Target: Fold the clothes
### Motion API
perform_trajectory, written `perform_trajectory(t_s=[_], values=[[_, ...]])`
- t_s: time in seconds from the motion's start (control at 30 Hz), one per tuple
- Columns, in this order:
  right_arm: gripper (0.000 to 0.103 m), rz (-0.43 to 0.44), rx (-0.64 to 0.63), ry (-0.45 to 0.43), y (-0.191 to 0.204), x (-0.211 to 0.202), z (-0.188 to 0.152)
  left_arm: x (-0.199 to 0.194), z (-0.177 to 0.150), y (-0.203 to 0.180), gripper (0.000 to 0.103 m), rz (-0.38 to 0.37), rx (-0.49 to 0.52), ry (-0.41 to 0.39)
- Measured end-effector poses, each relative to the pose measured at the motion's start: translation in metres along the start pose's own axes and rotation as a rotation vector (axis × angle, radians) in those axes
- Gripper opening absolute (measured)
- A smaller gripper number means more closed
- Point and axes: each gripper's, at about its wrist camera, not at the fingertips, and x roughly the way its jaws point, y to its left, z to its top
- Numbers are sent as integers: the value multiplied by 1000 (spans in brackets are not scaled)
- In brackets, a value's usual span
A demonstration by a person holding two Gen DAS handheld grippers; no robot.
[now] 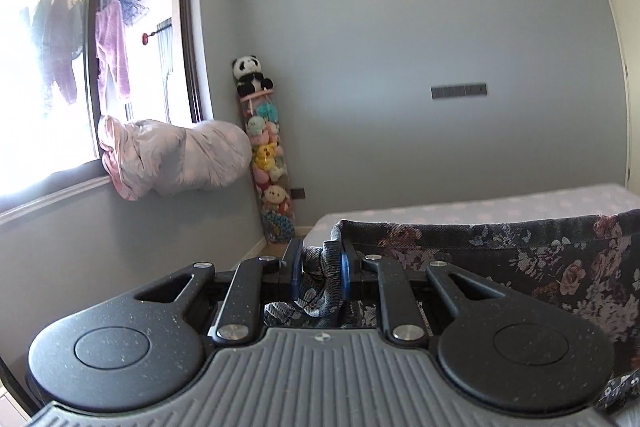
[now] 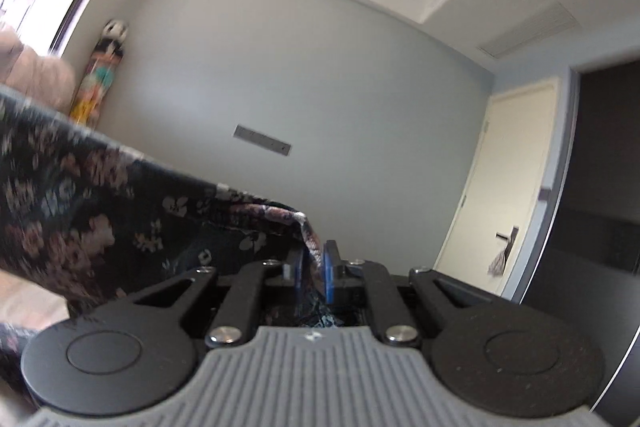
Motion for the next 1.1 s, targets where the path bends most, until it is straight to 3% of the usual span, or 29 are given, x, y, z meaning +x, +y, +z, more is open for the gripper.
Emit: perform_trajectory(t_s=[0.27, 0.5, 0.7, 0.87, 1.0, 1.07, 1.1], values=[[12, 130, -17, 218, 30, 124, -35, 104, -31, -16, 16, 42, 1, 166], [12, 217, 32, 376, 67, 259, -72, 203, -43, -48, 16, 114, 89, 274], [12, 327, 76, 541, 99, 376, -124, 282, -76, -80, 16, 163, 163, 381], [14, 385, 87, 630, 133, 439, -164, 343, -104, -106, 16, 183, 223, 469], [22, 417, 94, 694, 143, 471, -181, 368, -120, -119, 16, 188, 240, 508], [35, 403, 107, 681, 137, 473, -182, 375, -125, -122, 16, 193, 245, 520], [56, 394, 116, 674, 133, 473, -182, 379, -126, -124, 16, 197, 254, 526]])
